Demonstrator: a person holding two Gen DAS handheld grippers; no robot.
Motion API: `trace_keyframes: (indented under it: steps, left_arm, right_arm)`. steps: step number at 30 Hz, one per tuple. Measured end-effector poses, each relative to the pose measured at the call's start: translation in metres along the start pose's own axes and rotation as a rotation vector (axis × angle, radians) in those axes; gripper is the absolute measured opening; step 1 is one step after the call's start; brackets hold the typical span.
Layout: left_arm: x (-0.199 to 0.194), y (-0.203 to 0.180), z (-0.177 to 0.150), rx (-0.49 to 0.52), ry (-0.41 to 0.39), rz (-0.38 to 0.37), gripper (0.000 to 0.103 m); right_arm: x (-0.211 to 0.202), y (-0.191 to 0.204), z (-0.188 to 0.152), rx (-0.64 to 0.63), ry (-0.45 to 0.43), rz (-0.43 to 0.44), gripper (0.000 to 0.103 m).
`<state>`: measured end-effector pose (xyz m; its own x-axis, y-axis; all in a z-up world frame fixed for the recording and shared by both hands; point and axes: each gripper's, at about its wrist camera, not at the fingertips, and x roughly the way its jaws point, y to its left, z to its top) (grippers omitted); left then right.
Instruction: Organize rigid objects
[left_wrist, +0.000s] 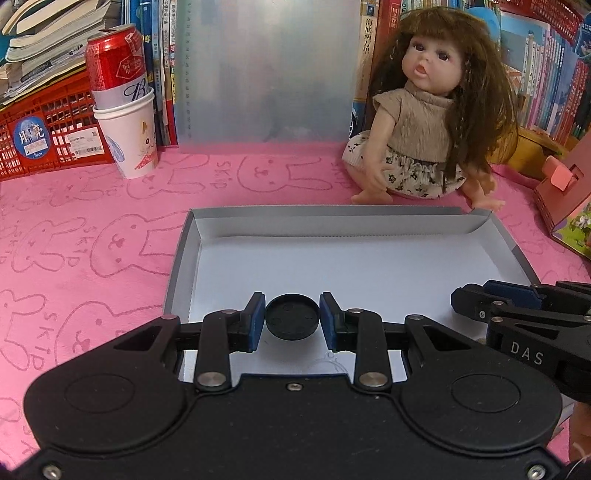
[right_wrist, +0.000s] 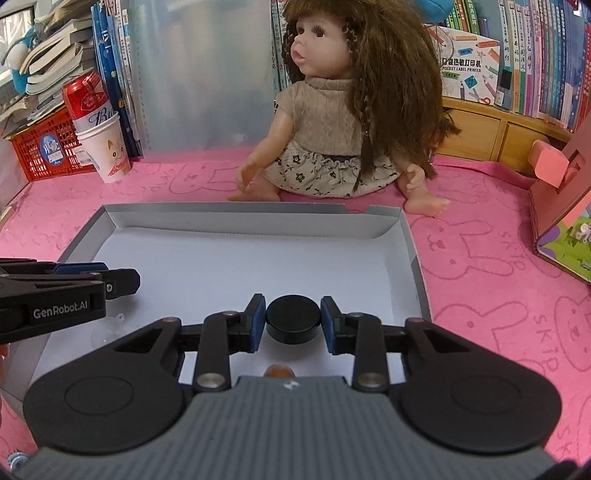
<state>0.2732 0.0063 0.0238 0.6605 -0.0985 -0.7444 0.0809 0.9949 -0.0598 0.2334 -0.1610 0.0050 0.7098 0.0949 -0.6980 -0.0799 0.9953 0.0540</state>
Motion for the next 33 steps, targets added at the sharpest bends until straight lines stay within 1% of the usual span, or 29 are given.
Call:
trace_keyframes:
  steps: [18,22,29,30,31,33]
  left_arm:
    - [0.0076,-0.0005,-0.0027,0.003,0.011,0.011,0.03]
    - [0.0076,-0.0003,-0.003,0.004,0.011,0.011,0.03]
    - [0.0058,0.0,-0.0035,0.006,0.006,0.01,0.031]
    - [0.005,-0.0001,-0.0034,0.007,0.004,0.012,0.032]
    - [0.0042,-0.0003,-0.0034,0.007,0.001,0.015,0.034]
    - [0.001,-0.0006,-0.0035,0.006,-0.006,0.016,0.038]
  right_arm:
    - [0.0041,-0.0028,-0.0031,-0.005,0.009,-0.013,0.038]
    - [0.0041,-0.0031,-0.0034,-0.005,0.009,-0.013,0.04]
    - [0.0032,-0.0042,-0.0036,-0.009,-0.004,-0.004,0.041]
    - [0.0022,-0.0044,-0.0033,-0.008,-0.009,-0.003,0.048]
    - [0.0009,-0.0044,-0.0034,-0.008,-0.014,-0.003,0.056]
    - [-0.0027,-0.0042,-0.0033,-0.012,-0.029,0.01,0.058]
